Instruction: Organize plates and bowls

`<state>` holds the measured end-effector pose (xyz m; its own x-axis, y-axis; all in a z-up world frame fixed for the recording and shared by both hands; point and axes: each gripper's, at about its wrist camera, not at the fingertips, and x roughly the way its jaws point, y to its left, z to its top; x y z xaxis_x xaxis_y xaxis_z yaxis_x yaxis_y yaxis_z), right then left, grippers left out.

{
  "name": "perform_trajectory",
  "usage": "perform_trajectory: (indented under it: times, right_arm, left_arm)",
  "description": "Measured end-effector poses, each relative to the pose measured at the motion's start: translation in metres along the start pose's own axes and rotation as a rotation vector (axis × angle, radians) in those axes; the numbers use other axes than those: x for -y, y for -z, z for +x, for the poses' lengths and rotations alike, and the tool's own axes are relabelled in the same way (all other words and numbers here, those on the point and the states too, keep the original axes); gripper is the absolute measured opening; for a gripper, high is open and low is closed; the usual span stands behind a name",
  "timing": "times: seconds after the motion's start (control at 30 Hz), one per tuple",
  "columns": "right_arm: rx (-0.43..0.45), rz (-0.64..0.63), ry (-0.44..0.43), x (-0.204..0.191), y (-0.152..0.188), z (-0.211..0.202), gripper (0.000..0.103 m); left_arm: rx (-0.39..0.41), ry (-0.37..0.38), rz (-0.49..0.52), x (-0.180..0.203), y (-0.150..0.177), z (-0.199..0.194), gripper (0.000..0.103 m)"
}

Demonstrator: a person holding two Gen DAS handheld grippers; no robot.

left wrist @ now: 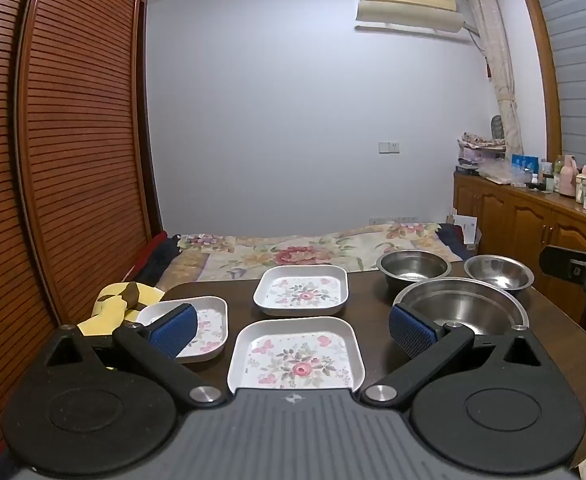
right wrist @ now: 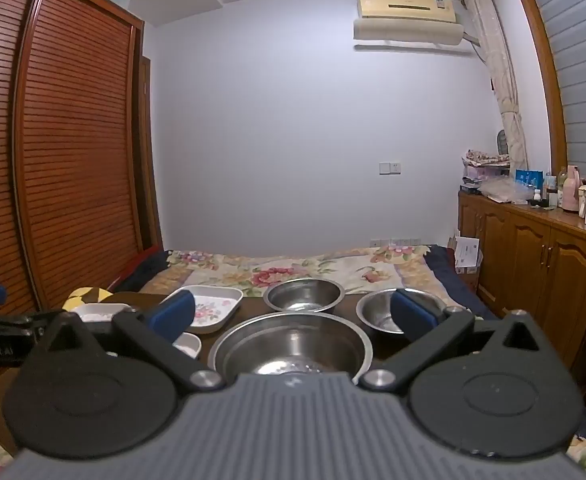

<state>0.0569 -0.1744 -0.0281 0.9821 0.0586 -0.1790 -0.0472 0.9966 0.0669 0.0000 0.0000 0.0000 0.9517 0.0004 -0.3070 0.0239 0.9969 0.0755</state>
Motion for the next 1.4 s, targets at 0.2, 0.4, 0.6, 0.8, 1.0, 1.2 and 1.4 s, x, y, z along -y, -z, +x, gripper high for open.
perform_trajectory:
  times: [0.2,0.4,0.6,0.8,1.0,1.2,1.4]
  right_arm:
    - [0.005,0.0,0.002,0.0005,0.0001,0.0001,0.103]
    - [0.003,0.002,0.003,0.0003,0.0006,-0.0003,0.103]
    - [0.0,0.002,0.004,0.0019,-0.0014,-0.0003,0.103]
    - [-0.005,0.007,0.004,0.0021,0.0014,0.0027,0.103]
    - [-0.006,0.006,0.004,0.0022,0.0005,0.0018,0.103]
    - [-0.007,0.006,0.005,0.002,0.0005,0.0018,0.103]
    - [-0.006,0.008,0.005,0.0023,0.0006,0.0017,0.103]
  left_arm:
    - [0.002,-0.002,0.005,0.0002,0.0001,0.0,0.103]
    - [-0.007,0.001,0.005,-0.0001,0.0027,0.0021,0.103]
    - [-0.011,0.001,0.006,-0.0007,0.0038,-0.0001,0.103]
    - [-0.015,-0.001,0.003,0.0012,0.0053,0.0048,0.103]
    - [-0.015,0.004,0.003,0.0008,0.0049,0.0044,0.103]
    - [-0.01,0.007,0.004,0.001,0.004,0.0021,0.103]
    - [-0.01,0.007,0.005,0.0014,0.0037,0.0013,0.103]
